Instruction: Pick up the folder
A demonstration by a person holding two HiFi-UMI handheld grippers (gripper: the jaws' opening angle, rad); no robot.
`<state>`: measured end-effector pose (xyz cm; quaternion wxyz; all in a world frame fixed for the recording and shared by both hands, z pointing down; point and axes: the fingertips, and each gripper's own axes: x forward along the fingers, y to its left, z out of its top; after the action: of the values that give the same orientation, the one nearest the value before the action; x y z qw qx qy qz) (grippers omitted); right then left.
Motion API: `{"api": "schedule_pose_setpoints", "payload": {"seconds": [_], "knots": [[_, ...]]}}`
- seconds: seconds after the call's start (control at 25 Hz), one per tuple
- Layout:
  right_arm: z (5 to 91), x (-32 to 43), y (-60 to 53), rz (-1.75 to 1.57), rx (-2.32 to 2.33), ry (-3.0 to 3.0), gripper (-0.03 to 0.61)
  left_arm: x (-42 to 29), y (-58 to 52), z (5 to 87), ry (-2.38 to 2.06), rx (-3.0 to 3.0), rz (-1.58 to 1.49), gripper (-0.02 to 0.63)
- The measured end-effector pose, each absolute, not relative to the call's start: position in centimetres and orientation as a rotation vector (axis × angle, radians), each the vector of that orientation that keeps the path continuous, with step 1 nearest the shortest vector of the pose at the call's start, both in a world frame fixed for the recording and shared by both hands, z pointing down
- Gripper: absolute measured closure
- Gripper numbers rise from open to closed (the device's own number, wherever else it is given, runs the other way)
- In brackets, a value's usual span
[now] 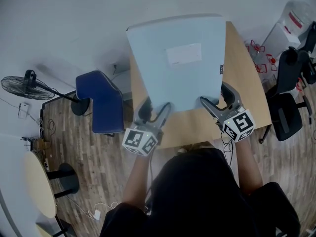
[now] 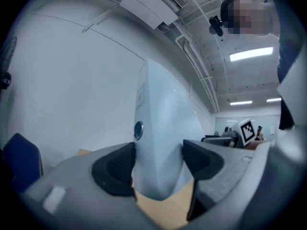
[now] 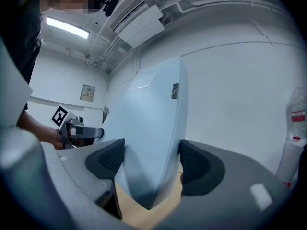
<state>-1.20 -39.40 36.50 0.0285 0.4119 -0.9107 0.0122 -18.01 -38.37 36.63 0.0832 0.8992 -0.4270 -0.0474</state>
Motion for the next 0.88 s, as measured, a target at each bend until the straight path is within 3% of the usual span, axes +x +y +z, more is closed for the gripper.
{"api": "schedule_pose_setpoints", "payload": {"seconds": [0.88], "knots": [[36.8,-1.3,-37.4,0.050,1.343,-2.771,0.221,-18.1,-37.0,36.8,-1.243,2.724,-0.122,0.296]]}}
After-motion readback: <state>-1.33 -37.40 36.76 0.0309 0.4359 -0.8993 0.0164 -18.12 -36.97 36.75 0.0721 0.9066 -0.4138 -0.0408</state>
